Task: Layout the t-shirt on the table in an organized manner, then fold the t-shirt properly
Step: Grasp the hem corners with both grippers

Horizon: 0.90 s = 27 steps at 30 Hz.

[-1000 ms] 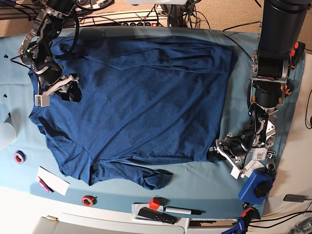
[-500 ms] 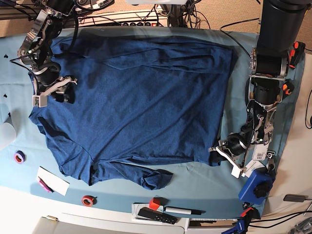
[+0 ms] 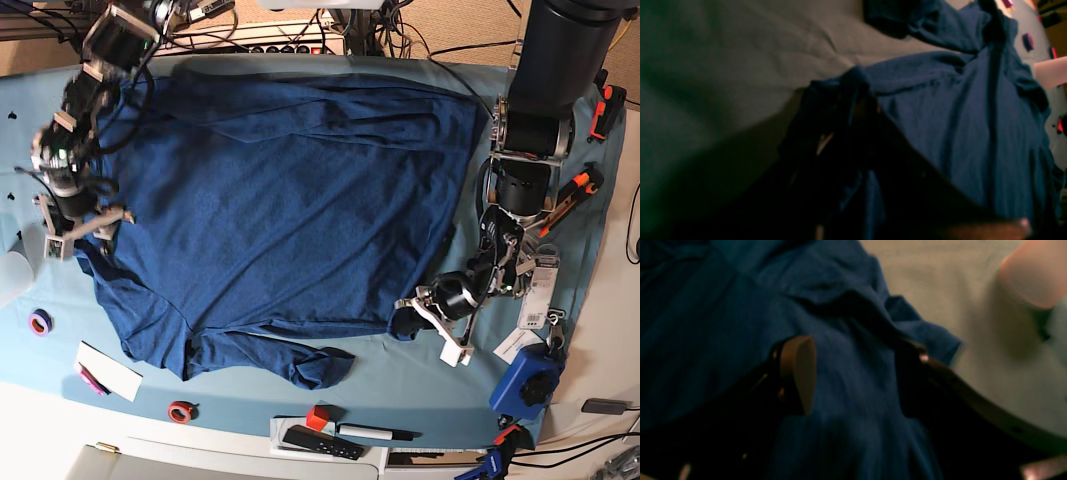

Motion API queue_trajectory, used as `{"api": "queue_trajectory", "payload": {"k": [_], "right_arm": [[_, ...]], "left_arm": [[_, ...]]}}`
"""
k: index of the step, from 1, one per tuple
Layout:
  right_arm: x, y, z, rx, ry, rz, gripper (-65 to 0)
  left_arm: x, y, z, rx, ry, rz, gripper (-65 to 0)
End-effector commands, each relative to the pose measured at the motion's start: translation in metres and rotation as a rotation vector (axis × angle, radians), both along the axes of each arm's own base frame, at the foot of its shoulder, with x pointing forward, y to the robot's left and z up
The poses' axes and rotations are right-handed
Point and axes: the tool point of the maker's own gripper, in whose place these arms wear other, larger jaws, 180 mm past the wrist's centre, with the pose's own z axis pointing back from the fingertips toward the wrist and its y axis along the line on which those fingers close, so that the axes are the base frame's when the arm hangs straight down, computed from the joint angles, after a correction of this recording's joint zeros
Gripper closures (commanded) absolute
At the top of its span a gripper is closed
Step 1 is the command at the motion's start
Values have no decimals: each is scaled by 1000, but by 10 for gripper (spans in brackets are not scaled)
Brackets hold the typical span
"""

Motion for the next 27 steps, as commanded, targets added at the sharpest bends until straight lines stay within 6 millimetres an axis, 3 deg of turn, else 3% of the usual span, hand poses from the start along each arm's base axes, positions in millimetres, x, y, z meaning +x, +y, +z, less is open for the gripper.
{"api": "queue_trajectory", "payload": {"k": [1, 5, 12, 14, 16, 21, 27], "right_arm": [[16, -12, 16, -4, -53, -15, -367], [52, -29, 10, 92, -41, -49, -367], [101, -66, 48, 156, -114, -100, -367], [106, -77, 42, 152, -115, -125, -367], [104, -82, 25, 168, -108, -145, -367], [95, -69, -22, 229, -98, -172, -367], [99, -66, -19, 233, -111, -170, -367]], "left_arm": [[17, 1, 28, -24, -76, 9, 0], [17, 2, 26, -4, -75, 2, 0], [17, 2, 26, -4, -75, 2, 0], [17, 2, 26, -4, -75, 1, 0], [17, 2, 26, -4, -75, 2, 0], [17, 2, 26, -5, -76, 2, 0], [17, 2, 26, -3, -75, 3, 0]]}}
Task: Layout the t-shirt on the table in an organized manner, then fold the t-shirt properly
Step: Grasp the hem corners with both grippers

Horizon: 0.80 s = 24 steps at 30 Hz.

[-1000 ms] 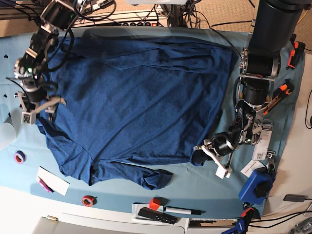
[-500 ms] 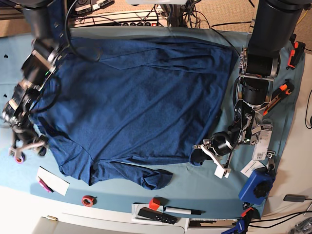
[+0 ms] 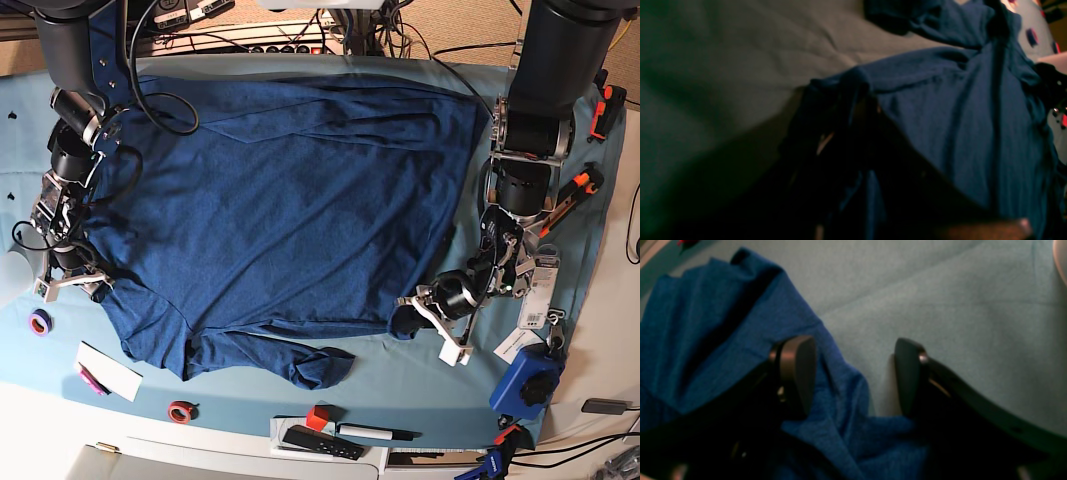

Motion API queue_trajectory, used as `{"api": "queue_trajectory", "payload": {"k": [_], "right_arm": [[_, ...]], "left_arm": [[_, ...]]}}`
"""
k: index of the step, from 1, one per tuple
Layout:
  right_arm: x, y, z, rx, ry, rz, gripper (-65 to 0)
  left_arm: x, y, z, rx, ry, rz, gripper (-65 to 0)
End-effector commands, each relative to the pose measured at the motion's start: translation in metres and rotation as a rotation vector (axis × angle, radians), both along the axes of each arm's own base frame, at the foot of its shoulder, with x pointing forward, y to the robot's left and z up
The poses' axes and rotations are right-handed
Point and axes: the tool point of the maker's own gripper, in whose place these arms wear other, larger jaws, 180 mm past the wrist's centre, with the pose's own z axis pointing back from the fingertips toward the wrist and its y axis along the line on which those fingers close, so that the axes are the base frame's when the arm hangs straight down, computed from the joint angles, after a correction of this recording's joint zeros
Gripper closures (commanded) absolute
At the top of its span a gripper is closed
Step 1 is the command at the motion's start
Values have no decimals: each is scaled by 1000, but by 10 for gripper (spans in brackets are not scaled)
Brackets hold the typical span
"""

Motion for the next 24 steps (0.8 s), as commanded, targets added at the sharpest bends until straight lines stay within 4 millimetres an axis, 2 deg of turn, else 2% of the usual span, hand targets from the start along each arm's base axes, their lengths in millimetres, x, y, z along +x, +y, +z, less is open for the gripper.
{"api": "queue_trajectory", "payload": {"k": [1, 9, 19, 21, 24], "right_arm": [[12, -9, 22, -10, -48, -11, -367], [18, -4, 28, 22, -83, -20, -366], [32, 39, 15, 80, -99, 19, -357], [32, 40, 14, 80, -99, 20, -294], [31, 37, 16, 75, -102, 20, -136]], "left_arm": [[18, 2, 28, -25, -74, 10, 0], [19, 3, 30, -28, -83, 16, 0], [20, 3, 31, -31, -89, 19, 0], [19, 3, 31, -31, -88, 19, 0], [19, 3, 31, -31, -88, 19, 0]]}}
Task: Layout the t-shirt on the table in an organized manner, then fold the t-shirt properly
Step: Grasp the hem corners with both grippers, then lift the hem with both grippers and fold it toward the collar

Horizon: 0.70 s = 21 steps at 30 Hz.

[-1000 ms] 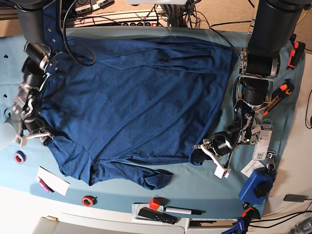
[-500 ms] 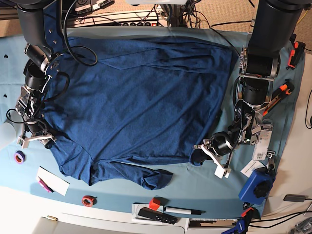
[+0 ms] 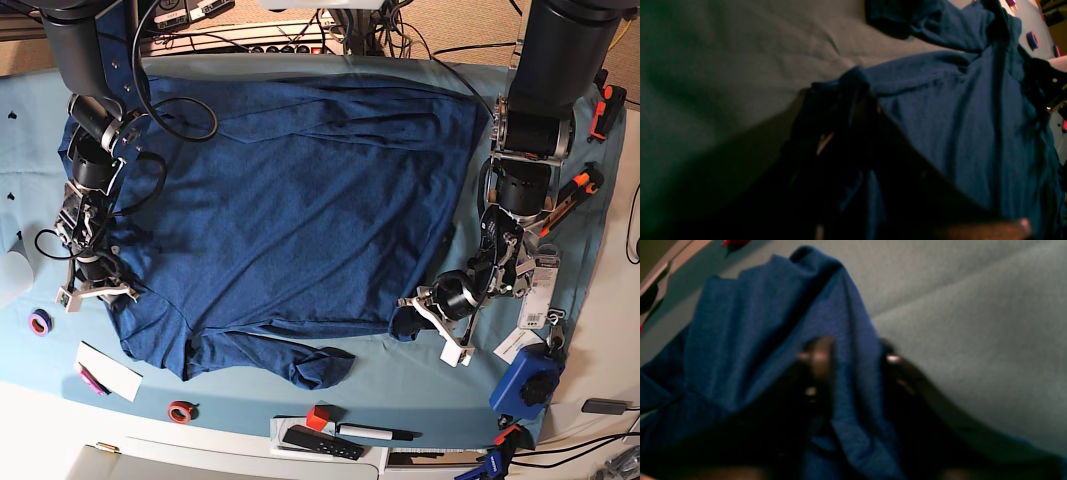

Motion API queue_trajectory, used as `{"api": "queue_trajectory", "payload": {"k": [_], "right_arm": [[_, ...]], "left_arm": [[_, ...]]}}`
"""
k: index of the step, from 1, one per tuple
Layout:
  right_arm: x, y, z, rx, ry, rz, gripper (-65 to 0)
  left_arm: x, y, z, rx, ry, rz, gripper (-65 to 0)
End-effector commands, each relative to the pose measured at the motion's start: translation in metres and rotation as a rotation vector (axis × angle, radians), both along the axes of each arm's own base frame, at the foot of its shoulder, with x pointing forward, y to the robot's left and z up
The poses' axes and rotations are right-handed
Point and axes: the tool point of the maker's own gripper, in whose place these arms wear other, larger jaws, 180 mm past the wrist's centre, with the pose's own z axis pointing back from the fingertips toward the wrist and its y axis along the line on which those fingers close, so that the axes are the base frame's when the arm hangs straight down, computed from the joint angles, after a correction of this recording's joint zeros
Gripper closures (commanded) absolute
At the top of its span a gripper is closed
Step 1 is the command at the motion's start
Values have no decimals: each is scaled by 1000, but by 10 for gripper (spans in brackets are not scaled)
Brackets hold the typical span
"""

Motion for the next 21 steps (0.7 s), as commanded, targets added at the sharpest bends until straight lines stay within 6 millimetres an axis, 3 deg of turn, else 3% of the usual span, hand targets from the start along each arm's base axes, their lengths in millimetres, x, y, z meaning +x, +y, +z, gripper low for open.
{"api": "queue_trajectory", "payload": {"k": [1, 3, 7, 10, 15, 21], "right_arm": [[10, -10, 22, -20, -48, 4, -75], [10, -10, 26, -19, -62, 33, 0], [9, -14, 36, -27, -92, 83, 0], [8, -14, 59, -51, -171, 173, 0], [-3, -32, 85, -120, -198, 166, 0], [-23, -35, 97, -134, -216, 172, 0]], "left_arm": [[18, 1, 29, -27, -76, 11, 0], [18, 2, 29, -27, -77, 11, 0], [15, -5, 38, -78, -104, -28, 0], [10, -11, 57, -193, -136, -72, 0], [13, 11, 67, -271, -124, -22, 0], [10, 42, 66, -255, -94, -3, 0]]}}
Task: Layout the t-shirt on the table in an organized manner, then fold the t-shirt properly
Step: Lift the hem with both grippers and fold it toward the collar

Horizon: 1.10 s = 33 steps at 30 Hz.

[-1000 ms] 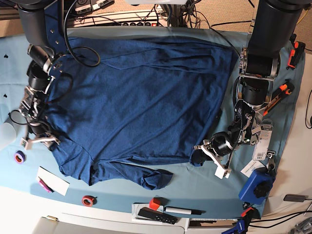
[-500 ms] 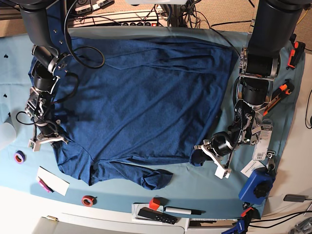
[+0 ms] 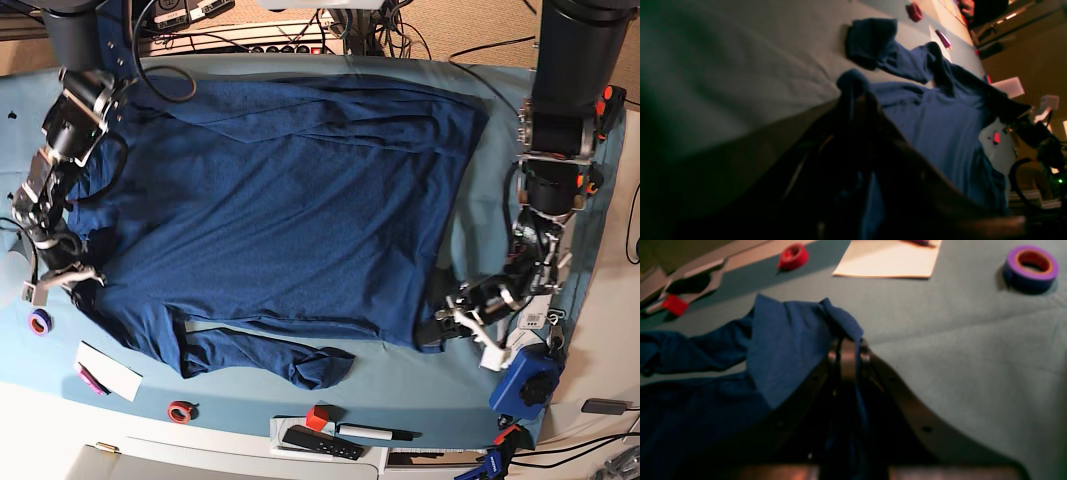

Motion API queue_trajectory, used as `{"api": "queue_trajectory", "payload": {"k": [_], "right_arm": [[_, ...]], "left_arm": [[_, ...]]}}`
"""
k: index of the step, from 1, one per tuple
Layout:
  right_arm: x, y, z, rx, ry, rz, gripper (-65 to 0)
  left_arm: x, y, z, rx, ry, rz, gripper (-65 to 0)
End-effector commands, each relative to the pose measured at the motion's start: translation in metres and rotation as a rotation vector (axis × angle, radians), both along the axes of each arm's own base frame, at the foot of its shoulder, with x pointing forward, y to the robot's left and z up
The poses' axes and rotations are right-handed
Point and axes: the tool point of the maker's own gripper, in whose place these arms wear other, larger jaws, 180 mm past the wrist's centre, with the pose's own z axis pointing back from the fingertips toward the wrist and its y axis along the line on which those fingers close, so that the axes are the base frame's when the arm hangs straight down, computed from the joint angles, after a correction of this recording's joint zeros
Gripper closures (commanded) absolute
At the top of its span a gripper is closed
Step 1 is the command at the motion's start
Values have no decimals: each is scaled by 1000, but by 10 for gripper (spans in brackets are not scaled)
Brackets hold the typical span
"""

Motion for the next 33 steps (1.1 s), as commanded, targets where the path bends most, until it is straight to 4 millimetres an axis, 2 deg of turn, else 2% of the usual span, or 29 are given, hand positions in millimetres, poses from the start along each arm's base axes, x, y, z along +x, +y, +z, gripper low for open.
{"api": "queue_trajectory", "payload": {"k": [1, 5, 12, 14, 23, 27, 29, 33], "right_arm": [[6, -12, 31, -16, -82, -16, 0], [-3, -9, 23, 31, -72, -15, 0], [-12, -8, 13, 98, -36, -8, 0], [-13, -8, 16, 131, -33, -1, 0], [-21, 3, 41, 125, 25, 95, 0], [-31, 12, 51, 83, 22, 135, 0], [-39, 15, 52, 56, 25, 147, 0], [-56, 17, 41, 23, 60, 157, 0]], "left_arm": [[15, 8, 30, -35, -68, 16, 0], [10, 17, 36, -82, -34, -1, 0], [-9, 19, 58, -135, 6, -130, 0], [-13, 20, 65, -161, 6, -150, 0], [-23, 29, 58, -103, 47, -196, 0], [-27, 27, 55, -94, 60, -215, 0], [-26, 28, 57, -96, 55, -212, 0], [-18, 40, 75, -133, 1, -167, 0]]}}
